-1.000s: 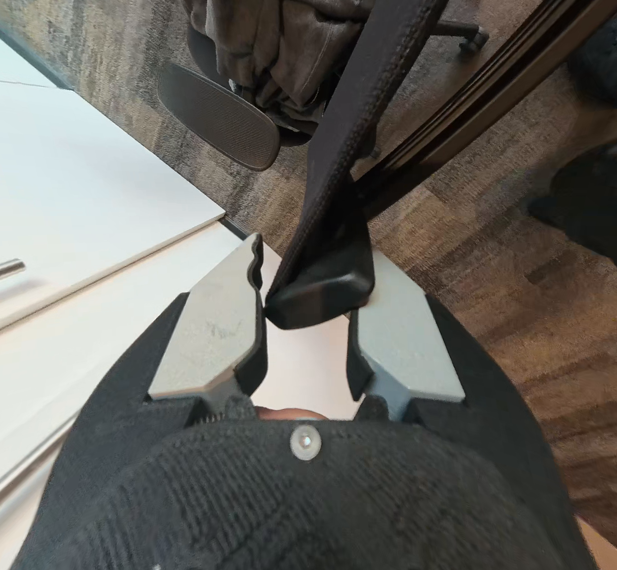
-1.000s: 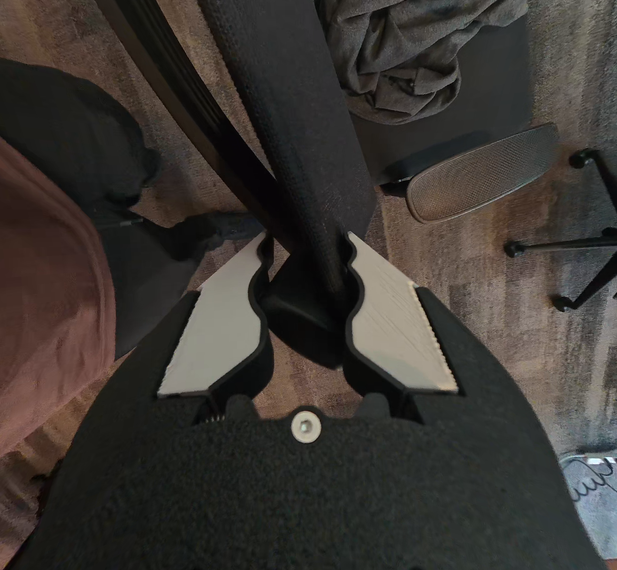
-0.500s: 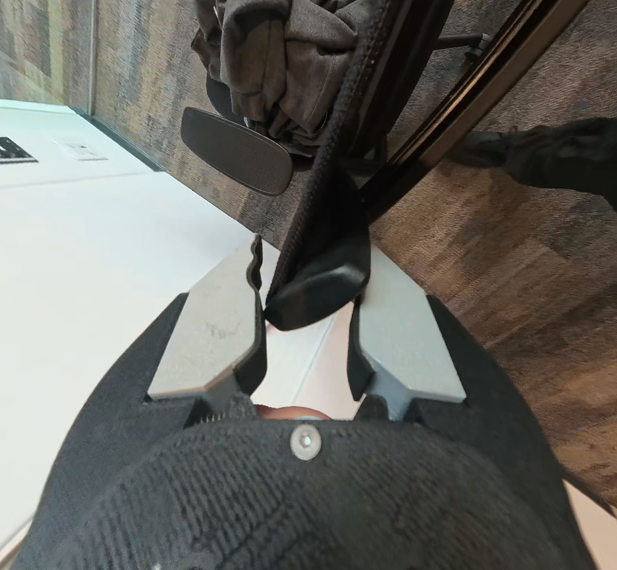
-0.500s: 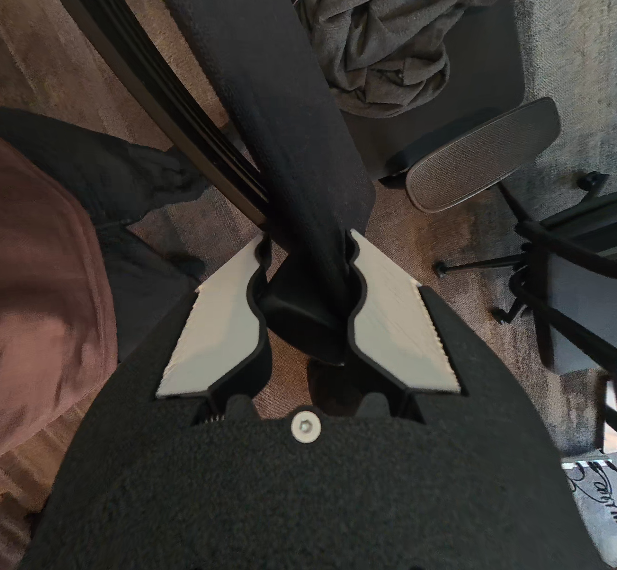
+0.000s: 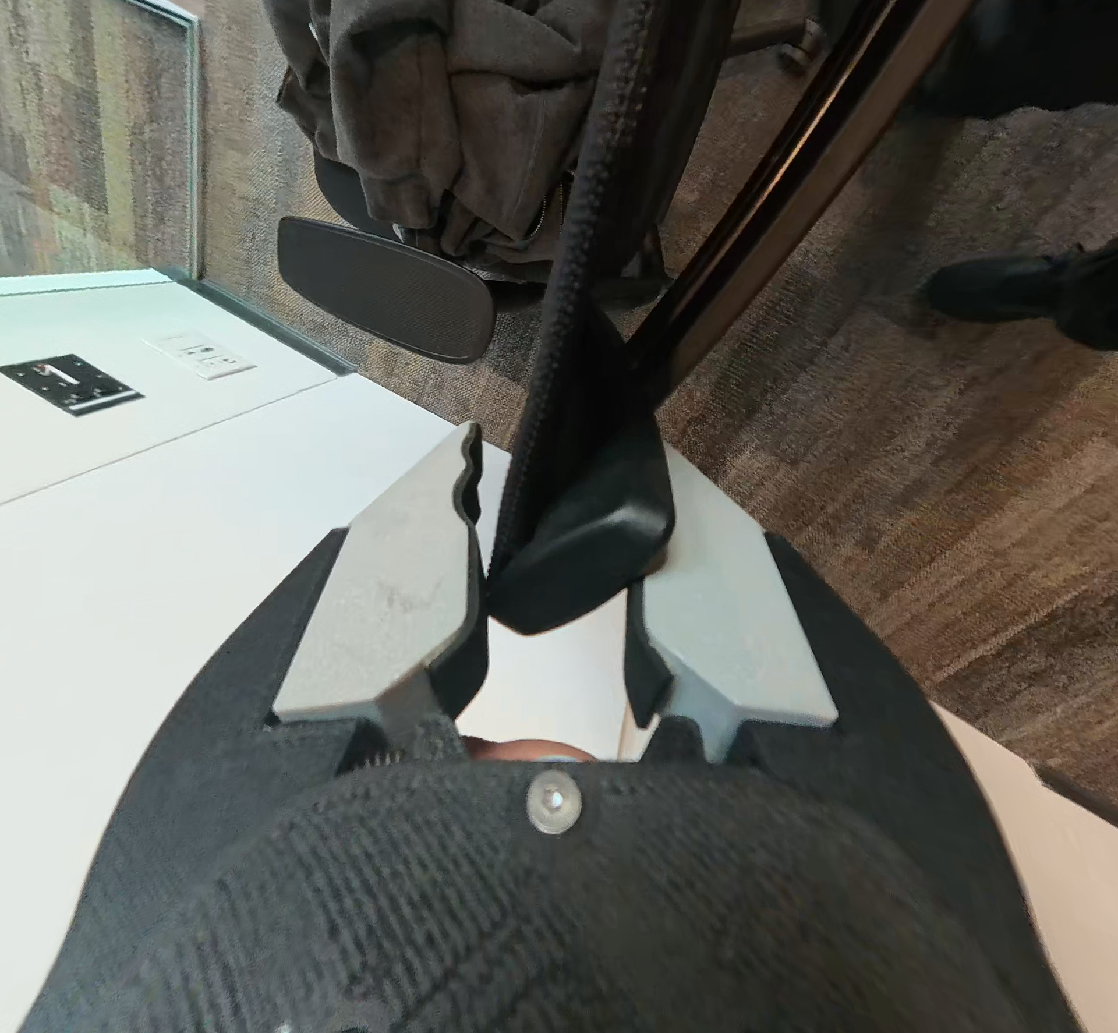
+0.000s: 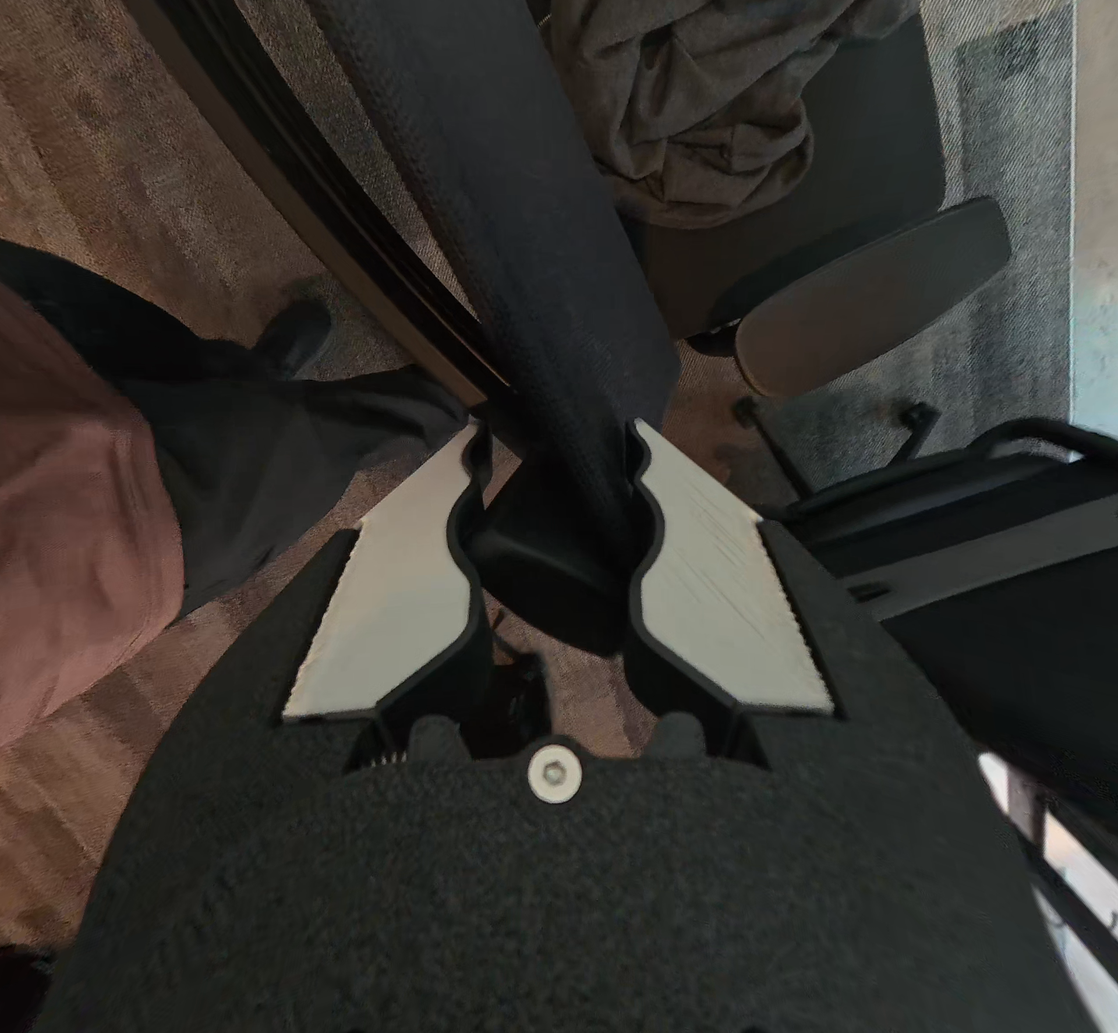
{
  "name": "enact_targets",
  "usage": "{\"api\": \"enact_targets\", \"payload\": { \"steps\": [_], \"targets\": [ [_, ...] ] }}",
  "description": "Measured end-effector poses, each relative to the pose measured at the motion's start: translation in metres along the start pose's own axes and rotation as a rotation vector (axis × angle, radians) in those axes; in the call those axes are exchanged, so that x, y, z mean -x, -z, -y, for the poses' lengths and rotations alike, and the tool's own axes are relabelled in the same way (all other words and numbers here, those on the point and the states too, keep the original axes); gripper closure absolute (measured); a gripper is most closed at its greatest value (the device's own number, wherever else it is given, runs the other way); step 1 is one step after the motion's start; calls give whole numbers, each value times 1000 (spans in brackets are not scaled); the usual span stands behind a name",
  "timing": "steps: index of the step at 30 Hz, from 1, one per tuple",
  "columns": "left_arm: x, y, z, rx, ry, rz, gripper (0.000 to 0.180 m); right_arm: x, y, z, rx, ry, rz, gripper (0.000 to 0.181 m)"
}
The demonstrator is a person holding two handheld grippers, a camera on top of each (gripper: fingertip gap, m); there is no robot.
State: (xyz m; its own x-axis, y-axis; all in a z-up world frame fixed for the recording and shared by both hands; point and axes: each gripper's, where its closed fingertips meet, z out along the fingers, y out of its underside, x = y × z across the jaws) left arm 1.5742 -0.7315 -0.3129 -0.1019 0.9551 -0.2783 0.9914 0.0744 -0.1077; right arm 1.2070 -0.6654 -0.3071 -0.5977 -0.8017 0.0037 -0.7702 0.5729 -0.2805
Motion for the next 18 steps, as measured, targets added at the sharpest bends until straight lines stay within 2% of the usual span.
{"api": "enact_targets", "payload": {
  "steps": [2, 3, 5, 6, 8, 9, 10, 12, 14, 15, 16, 18],
  "targets": [
    [23, -11, 6, -28, 32, 11, 128, -27, -5, 16, -34, 29, 4, 139],
    [39, -16, 7, -48, 104, 30, 123, -40, -6, 25, -71, 36, 3, 139],
    [63, -23, 9, -124, 393, 33, 121, -64, -7, 45, -171, 6, 24, 138],
    [76, -25, 9, -190, 550, 74, 110, -75, -6, 53, -214, -21, 35, 136],
    [101, -10, 6, -360, 740, 276, 100, -101, 6, 67, -331, -52, -38, 126],
    [103, 6, 10, -453, 751, 386, 101, -115, 19, 72, -401, -52, -120, 128],
    [95, 22, 21, -539, 724, 461, 111, -123, 35, 79, -480, -43, -196, 126],
    [66, 30, 62, -651, 602, 492, 131, -115, 67, 94, -640, 5, -265, 136],
    [45, 10, 96, -625, 483, 483, 130, -75, 66, 109, -707, 82, -174, 152],
    [44, 2, 116, -623, 418, 456, 130, -63, 52, 115, -674, 103, -176, 158],
    [48, -7, 135, -648, 359, 431, 129, -57, 33, 120, -604, 130, -202, 154],
    [65, -15, 162, -658, 274, 377, 116, -52, -1, 138, -470, 183, -251, 119]
  ]
}}
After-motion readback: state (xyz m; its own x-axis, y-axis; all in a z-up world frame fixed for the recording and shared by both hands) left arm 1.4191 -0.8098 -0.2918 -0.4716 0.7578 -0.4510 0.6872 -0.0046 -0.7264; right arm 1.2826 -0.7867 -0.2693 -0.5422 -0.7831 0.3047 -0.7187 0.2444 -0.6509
